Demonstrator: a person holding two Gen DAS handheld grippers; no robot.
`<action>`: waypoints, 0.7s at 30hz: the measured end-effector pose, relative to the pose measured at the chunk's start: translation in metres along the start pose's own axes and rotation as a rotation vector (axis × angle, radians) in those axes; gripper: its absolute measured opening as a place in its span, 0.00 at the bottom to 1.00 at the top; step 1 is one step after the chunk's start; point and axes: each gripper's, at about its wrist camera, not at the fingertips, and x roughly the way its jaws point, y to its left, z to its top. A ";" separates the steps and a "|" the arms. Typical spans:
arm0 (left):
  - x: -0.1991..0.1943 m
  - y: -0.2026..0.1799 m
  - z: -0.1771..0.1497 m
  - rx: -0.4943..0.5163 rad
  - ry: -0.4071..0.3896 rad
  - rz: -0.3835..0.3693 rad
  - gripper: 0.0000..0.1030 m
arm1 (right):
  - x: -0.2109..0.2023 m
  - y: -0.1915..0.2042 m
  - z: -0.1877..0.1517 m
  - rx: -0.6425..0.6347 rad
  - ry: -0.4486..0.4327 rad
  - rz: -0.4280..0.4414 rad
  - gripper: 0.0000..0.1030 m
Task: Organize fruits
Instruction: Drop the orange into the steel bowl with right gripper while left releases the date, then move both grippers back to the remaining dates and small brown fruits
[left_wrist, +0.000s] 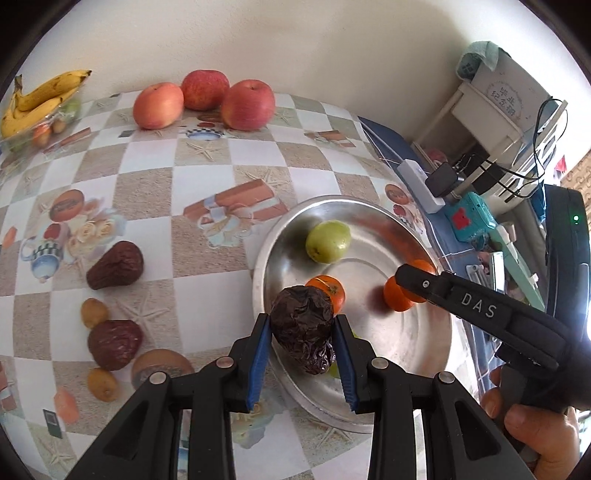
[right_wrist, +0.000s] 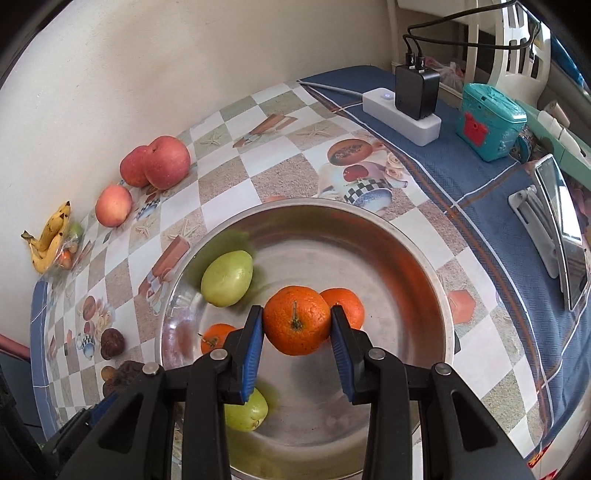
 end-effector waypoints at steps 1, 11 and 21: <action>0.002 0.001 0.000 -0.003 -0.001 -0.002 0.35 | 0.000 0.001 0.000 -0.005 0.003 0.002 0.36; 0.000 -0.007 0.000 0.057 -0.017 0.012 0.53 | 0.002 0.007 -0.001 -0.022 0.012 -0.009 0.37; -0.002 0.006 0.002 0.007 -0.003 0.056 0.63 | 0.004 0.011 -0.002 -0.046 0.021 -0.003 0.38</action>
